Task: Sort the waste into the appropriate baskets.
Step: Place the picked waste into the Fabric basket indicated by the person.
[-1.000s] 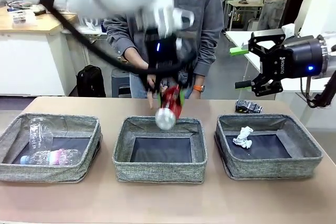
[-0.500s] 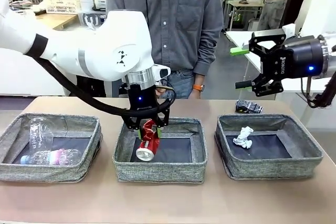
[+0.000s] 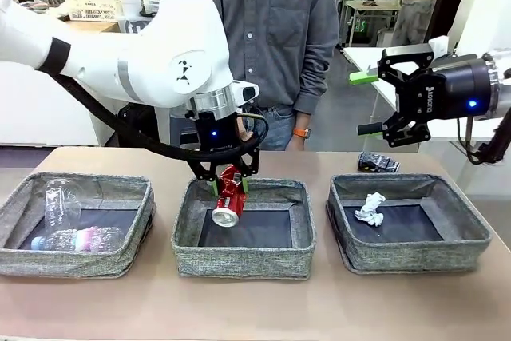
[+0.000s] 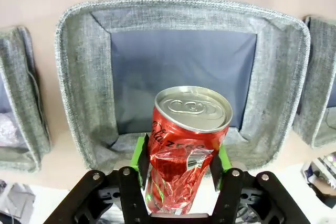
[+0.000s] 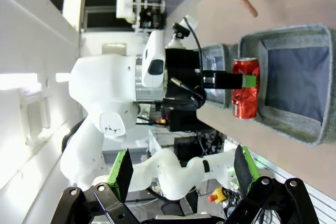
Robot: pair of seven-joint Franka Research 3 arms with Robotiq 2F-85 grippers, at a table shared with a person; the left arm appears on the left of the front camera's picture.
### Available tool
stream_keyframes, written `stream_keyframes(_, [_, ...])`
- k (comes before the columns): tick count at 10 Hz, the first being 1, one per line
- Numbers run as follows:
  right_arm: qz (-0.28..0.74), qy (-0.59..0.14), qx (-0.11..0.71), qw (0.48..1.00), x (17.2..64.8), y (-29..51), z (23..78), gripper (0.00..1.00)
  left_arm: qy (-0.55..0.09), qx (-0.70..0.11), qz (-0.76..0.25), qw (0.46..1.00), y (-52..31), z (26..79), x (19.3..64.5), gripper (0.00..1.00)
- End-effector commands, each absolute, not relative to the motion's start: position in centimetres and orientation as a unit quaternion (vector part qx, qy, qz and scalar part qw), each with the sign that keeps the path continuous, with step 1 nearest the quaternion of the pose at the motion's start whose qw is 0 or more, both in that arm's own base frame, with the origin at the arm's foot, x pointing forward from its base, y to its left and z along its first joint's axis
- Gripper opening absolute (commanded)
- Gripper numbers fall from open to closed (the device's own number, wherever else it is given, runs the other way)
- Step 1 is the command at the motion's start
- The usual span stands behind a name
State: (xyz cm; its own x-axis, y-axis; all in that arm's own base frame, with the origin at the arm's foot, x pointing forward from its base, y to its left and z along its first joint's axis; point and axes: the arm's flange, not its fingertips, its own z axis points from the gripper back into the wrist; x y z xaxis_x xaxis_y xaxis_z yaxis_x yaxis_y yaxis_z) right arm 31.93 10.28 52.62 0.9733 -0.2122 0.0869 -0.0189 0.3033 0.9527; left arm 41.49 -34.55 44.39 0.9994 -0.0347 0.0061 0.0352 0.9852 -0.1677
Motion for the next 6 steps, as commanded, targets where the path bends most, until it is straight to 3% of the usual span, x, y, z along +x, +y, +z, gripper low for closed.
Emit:
stream_keyframes(1, [-0.066,-0.094,0.591,0.799,31.9,10.3,52.8,1.00,-0.012,-0.079,-0.006,0.997,-35.4,44.3,41.7,1.00])
stream_keyframes(6, [-0.066,-0.094,0.591,0.799,31.9,10.3,52.8,1.00,-0.039,-0.089,0.006,0.995,-35.4,45.6,41.7,1.00])
